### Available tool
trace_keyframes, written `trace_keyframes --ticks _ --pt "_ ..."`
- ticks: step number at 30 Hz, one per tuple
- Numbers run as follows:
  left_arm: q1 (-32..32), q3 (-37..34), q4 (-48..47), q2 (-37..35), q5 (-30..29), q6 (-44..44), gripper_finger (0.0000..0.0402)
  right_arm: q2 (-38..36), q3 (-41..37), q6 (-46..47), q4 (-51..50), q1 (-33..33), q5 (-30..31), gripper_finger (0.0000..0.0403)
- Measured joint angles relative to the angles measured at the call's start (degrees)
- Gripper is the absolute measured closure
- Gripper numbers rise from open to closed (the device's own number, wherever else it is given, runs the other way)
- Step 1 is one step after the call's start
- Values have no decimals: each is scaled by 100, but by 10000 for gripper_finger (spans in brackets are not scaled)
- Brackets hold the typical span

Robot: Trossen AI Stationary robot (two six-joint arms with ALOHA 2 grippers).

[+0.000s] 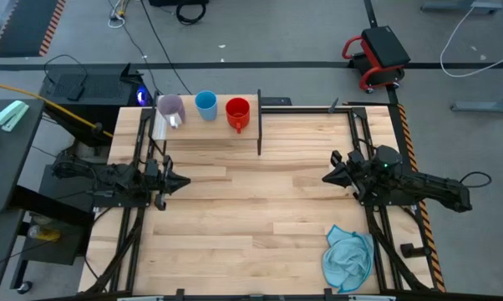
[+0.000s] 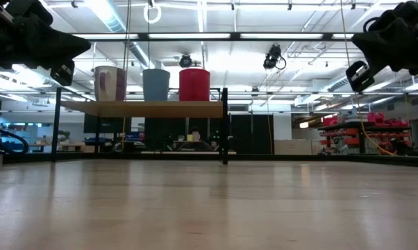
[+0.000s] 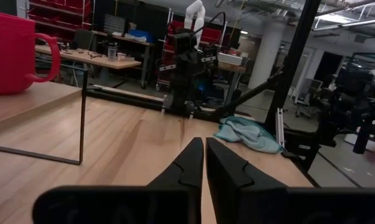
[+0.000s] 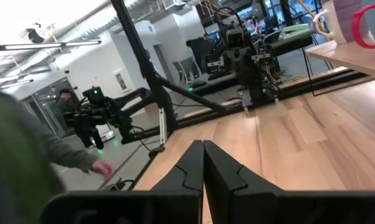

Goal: Stack small to large cups/mugs on shelf
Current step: Return to Home Position

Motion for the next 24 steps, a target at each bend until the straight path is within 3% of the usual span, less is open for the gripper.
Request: trace_keyframes --ticks 24 --pt "0 0 0 0 0 2 374 0 10 11 -15 0 1 393"
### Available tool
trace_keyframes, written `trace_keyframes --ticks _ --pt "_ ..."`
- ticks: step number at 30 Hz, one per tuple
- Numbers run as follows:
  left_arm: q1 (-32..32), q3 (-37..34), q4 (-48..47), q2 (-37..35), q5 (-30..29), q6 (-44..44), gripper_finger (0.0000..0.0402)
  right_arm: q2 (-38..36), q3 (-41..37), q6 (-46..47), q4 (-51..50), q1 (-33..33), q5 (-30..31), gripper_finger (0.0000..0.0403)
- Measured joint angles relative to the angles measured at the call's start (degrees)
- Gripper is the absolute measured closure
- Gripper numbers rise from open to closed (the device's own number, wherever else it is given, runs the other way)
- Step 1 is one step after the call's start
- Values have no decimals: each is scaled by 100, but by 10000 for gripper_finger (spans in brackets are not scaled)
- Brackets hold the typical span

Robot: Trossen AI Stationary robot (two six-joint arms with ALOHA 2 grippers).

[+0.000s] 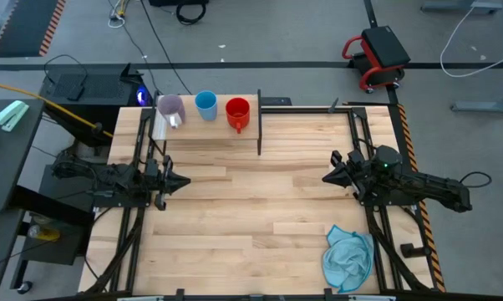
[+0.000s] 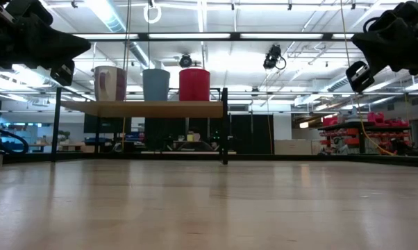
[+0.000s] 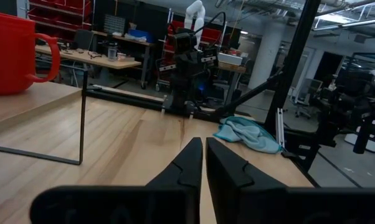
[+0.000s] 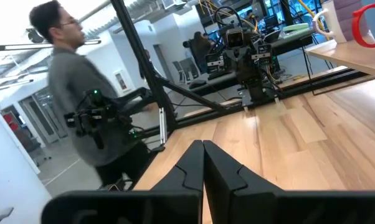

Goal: Stack small to large cups/mugs on shelf
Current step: Return to Home Position

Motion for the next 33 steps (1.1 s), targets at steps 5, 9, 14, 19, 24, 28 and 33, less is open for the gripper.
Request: trace_keyframes --ticks 5,9,14,19,24,28,33 --pt "0 0 0 0 0 3 366 0 2 2 1 0 -1 393" --pt "0 0 0 0 0 2 368 0 2 2 0 0 0 393" --pt "0 0 0 0 0 3 376 0 2 2 2 0 0 393" --pt "0 0 0 0 0 0 377 0 4 2 0 0 0 393" --pt "0 0 1 0 0 1 368 0 4 2 0 0 0 393" --pt "0 0 2 0 0 2 366 0 4 2 0 0 -2 393" --pt "0 0 2 0 0 4 374 0 4 2 0 0 0 393"
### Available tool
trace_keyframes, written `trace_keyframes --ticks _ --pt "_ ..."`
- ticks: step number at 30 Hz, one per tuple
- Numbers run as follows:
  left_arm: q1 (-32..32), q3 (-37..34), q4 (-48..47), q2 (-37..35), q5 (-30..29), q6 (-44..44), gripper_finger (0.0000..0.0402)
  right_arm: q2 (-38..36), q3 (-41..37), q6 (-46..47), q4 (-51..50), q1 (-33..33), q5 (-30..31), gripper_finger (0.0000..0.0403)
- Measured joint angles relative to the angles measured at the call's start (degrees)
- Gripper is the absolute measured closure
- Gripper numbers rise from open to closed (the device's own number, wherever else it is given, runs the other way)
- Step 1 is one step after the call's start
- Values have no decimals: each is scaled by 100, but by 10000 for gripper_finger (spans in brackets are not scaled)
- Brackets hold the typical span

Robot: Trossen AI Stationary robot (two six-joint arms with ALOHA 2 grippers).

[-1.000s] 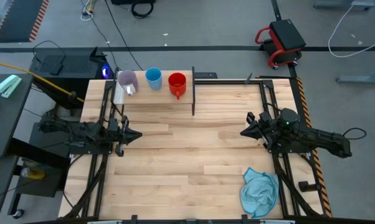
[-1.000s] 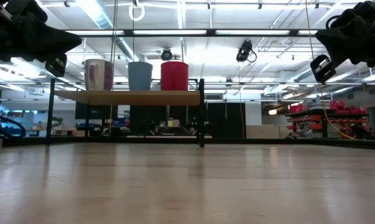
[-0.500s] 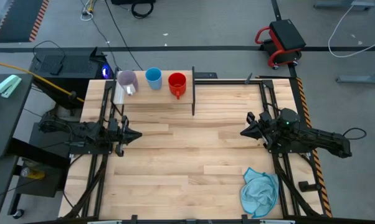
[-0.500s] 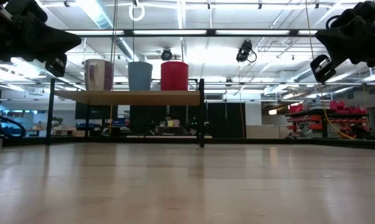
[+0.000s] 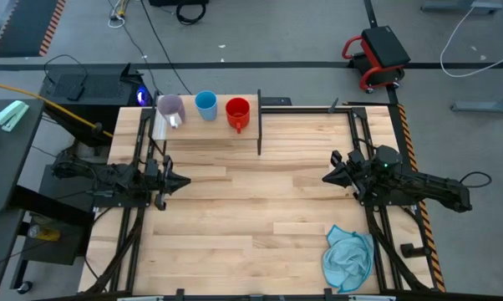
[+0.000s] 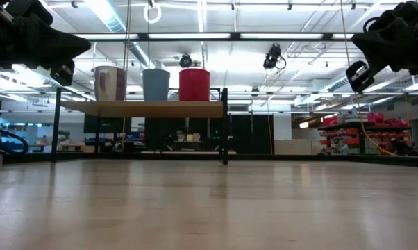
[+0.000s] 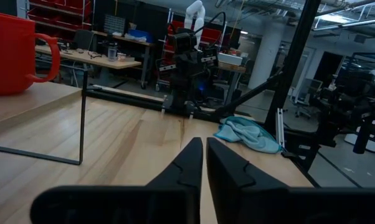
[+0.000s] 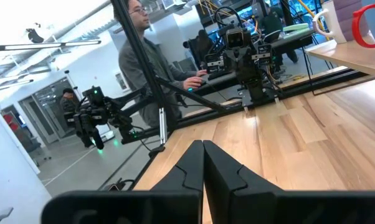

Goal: Stack small to large cups/mugs on shelf
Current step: Return to Home Position

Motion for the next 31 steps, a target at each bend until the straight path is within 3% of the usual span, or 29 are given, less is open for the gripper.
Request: trace_keyframes --ticks 31 --pt "0 0 -1 0 -1 -1 370 1 0 0 1 1 -1 393"
